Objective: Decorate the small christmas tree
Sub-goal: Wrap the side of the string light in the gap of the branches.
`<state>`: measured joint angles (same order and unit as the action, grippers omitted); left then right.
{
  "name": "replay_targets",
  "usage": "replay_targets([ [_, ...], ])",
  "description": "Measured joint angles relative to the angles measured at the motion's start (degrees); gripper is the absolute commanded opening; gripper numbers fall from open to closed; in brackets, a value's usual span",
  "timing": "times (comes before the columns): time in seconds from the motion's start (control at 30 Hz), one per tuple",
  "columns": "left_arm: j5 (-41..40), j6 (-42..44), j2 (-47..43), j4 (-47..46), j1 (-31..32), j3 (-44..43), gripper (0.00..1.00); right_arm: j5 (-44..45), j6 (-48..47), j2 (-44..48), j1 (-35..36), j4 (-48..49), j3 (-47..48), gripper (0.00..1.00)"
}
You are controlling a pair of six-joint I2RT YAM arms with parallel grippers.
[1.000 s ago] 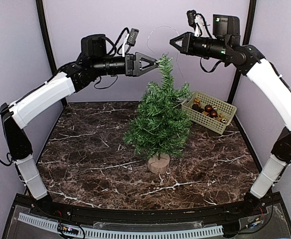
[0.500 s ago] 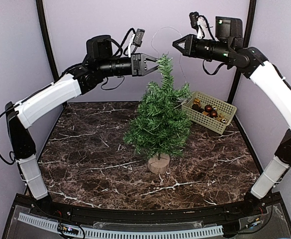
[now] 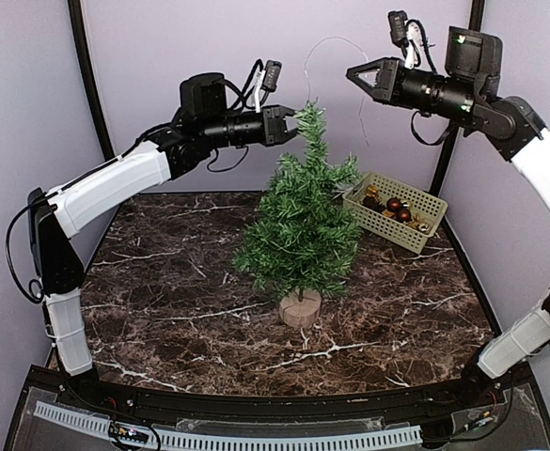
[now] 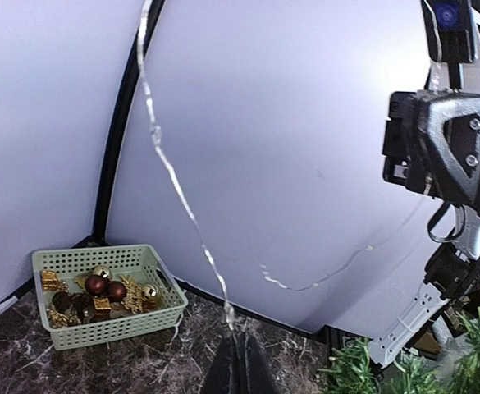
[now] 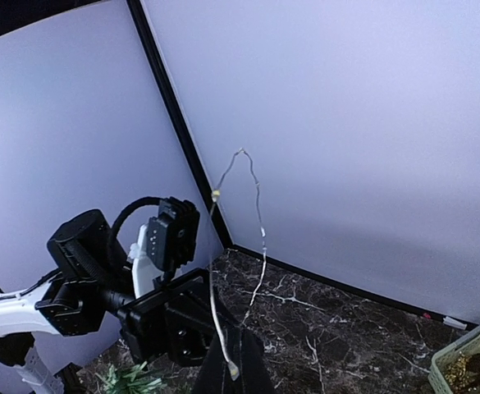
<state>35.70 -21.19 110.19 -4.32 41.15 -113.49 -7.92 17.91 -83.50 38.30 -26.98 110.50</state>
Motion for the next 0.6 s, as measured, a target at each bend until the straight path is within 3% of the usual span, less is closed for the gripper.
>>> replay_targets([
  [0.6, -5.0, 3.4, -1.6, -7.5, -5.7, 4.0, 0.0, -16.5, -3.1, 8.2, 1.2, -4.7, -4.8, 0.0],
])
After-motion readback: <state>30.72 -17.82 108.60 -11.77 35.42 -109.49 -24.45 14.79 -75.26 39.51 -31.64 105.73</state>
